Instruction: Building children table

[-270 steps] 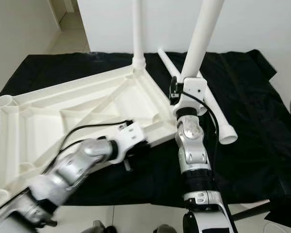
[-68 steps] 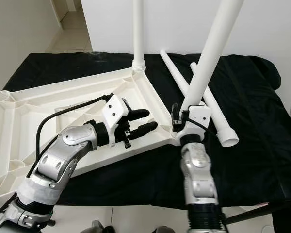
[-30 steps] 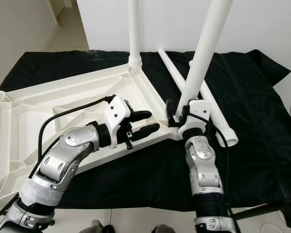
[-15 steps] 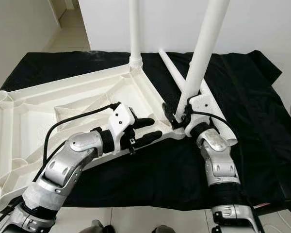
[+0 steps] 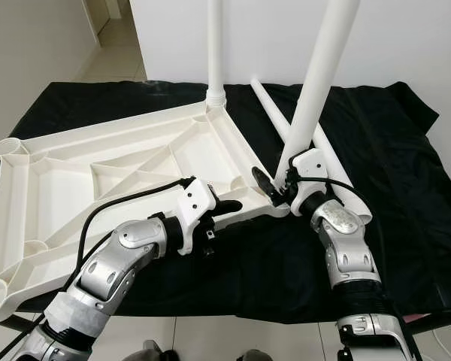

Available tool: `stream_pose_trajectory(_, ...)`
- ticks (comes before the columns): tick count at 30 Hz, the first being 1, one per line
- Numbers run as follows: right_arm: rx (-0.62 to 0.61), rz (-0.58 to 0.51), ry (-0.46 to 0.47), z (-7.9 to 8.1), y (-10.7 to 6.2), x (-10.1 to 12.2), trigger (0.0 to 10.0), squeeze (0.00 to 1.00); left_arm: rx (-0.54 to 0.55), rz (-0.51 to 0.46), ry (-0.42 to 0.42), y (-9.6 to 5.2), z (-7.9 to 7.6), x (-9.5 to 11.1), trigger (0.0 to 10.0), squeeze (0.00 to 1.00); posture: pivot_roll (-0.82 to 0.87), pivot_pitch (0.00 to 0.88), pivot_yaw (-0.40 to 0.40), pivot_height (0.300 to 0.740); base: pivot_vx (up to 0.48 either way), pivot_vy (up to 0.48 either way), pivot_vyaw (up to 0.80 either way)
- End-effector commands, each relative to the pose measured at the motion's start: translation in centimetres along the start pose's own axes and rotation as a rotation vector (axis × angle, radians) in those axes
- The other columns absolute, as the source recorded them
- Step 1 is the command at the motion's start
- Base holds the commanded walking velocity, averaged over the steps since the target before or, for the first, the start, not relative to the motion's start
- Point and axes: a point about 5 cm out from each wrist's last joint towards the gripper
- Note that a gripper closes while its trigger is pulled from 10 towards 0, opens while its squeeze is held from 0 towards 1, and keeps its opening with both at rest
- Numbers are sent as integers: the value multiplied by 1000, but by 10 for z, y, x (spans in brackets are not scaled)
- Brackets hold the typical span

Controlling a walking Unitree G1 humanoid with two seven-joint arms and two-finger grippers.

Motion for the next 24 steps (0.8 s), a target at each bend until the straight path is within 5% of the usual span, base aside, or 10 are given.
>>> stream_pose_trajectory(1,28,7,6,3,0,-3,941,0,66,11,7,-1,4,-3,10000,0,-131,31,50,740,0,0,0)
stream_pose_trajectory(2,28,11,13,2,-1,-5,235,0,66,9,10,-2,5,-3,10000,0,-131,31,50,740,0,0,0)
stream_pose_trajectory(9,10,21,70,3,-6,-10,0,0,67,4,21,-2,7,-2,10000,0,-133,30,51,740,0,0,0)
stream_pose_trajectory(10,-4,23,79,4,-7,-11,2510,0,68,3,22,-2,7,-2,10000,0,-133,30,51,740,0,0,0)
stream_pose_trajectory(11,-4,23,79,4,-7,-11,2510,0,68,3,22,-2,7,-2,10000,0,-133,30,51,740,0,0,0)
stream_pose_trajectory(12,-22,23,89,5,-7,-12,10000,0,68,3,23,-2,7,-2,10000,0,-135,31,54,740,0,0,0)
stream_pose_trajectory(24,-237,19,162,22,3,-11,10000,0,63,2,27,-3,8,-1,10000,0,-135,45,56,740,0,0,0)
Point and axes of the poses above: a point about 5 cm out from each wrist's last joint towards the gripper, its own y axis pointing out of the wrist towards the gripper, its own x axis along the axis of the wrist's last joint, z = x × y, and after that the axes turned 1 degree about -y, right-handed
